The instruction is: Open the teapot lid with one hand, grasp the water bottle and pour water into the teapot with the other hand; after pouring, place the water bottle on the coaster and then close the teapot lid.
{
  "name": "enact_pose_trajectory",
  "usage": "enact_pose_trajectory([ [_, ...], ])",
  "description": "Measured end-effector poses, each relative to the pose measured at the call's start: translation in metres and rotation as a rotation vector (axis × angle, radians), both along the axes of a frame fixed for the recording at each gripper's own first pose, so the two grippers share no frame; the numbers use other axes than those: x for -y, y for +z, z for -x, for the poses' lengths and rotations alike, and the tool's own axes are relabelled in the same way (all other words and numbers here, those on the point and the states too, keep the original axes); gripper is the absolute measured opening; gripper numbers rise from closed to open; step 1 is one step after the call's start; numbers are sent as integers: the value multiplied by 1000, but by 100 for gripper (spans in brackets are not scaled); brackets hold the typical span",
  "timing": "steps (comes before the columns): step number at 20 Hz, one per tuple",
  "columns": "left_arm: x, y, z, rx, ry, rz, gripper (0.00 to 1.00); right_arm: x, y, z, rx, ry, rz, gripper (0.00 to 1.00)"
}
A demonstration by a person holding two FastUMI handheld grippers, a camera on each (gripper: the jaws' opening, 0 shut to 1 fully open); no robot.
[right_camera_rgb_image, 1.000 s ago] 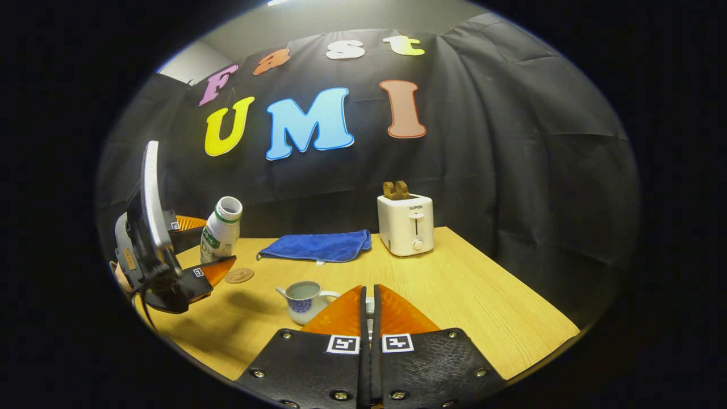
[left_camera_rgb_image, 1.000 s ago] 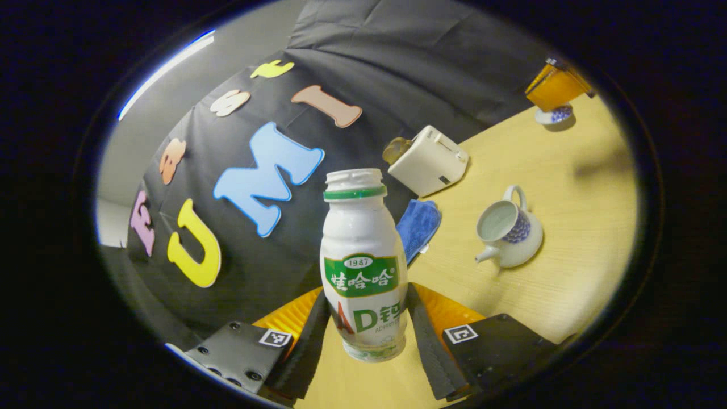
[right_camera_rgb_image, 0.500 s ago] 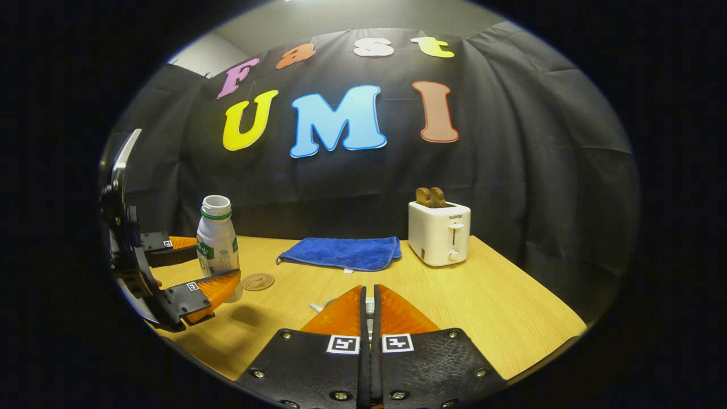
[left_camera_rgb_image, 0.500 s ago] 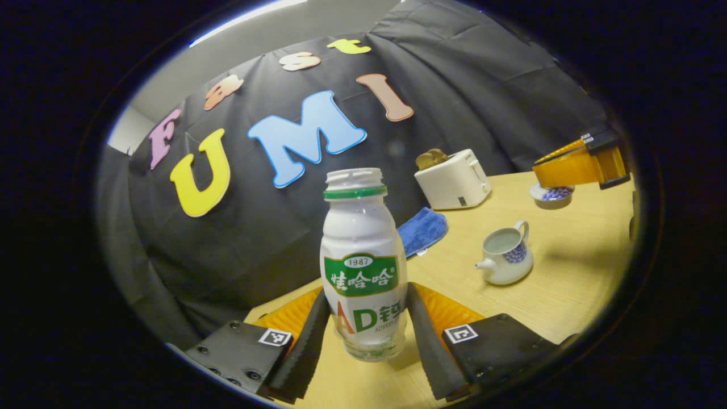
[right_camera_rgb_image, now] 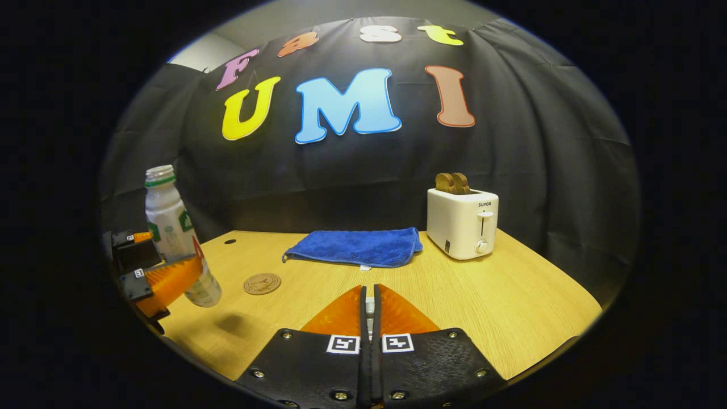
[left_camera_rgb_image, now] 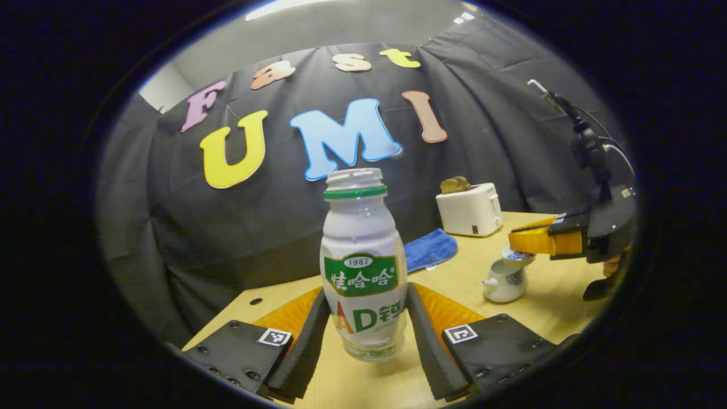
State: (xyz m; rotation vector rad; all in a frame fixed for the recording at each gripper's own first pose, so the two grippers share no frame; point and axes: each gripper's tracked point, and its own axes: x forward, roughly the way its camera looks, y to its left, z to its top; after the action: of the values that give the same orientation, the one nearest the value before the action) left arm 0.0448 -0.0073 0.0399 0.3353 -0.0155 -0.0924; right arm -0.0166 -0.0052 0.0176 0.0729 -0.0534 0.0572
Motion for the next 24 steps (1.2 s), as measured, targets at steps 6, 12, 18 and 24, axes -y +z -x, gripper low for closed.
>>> enact_pose_trajectory([
  [6, -17, -3, 2, -10, 16, 73, 87, -2, -5, -15, -8, -12, 36, 0],
  [12, -27, 2, 9, -5, 34, 106, 88, -3, -19, -23, -34, -9, 44, 0],
  [18, -34, 11, 8, 5, 48, 134, 87, -4, -21, -22, -9, -16, 67, 0],
  [24, -49, 0, 2, -27, 86, 152, 87, -9, -16, -20, 25, -17, 125, 12],
])
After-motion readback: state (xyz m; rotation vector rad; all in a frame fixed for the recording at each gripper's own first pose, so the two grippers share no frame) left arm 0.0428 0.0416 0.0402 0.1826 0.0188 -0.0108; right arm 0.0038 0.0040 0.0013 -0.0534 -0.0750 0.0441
